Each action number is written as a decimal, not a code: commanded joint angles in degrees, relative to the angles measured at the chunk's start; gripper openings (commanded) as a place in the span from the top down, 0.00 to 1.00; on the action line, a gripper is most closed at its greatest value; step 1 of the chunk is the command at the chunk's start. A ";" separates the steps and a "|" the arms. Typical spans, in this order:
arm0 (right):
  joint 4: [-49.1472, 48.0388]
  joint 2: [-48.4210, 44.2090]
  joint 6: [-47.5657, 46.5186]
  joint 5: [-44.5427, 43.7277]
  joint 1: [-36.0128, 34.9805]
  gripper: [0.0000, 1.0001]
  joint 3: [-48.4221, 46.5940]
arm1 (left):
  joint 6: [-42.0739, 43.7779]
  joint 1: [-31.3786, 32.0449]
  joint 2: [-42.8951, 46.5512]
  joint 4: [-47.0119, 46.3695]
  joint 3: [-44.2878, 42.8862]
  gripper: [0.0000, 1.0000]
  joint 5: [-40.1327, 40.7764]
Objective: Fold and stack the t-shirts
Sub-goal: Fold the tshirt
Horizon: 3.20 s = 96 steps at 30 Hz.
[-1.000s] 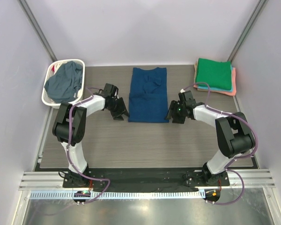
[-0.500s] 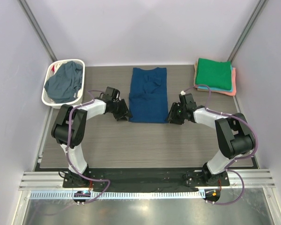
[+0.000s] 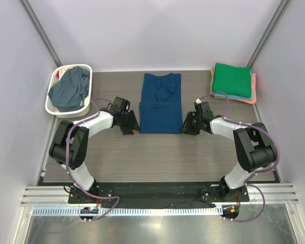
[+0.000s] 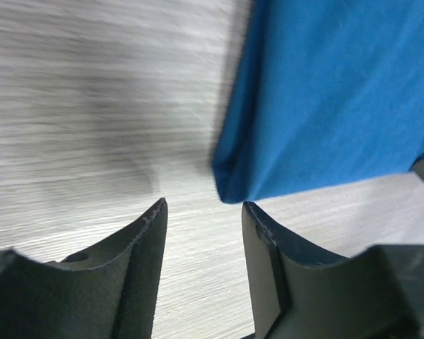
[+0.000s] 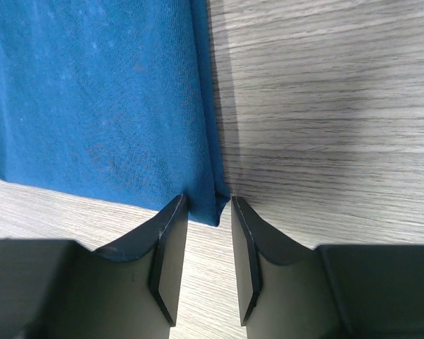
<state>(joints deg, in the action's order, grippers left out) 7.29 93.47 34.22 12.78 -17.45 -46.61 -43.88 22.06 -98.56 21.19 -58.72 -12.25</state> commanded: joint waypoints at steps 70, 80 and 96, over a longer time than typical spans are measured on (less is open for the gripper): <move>38.06 -50.84 9.64 -1.16 -7.86 0.99 1.71 | -17.74 19.42 40.56 22.39 6.88 1.00 5.74; 39.91 -37.06 1.92 -11.10 -7.42 0.99 -13.49 | -10.01 16.26 29.14 26.71 -7.01 1.00 7.51; 31.74 -14.56 -5.12 -6.89 1.02 0.99 -25.80 | -2.09 -0.09 7.96 21.61 -17.65 1.00 -6.91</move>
<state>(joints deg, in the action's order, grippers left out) 42.41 76.75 31.94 7.25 -17.82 -68.14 -49.69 24.43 -87.48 42.72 -73.17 -17.08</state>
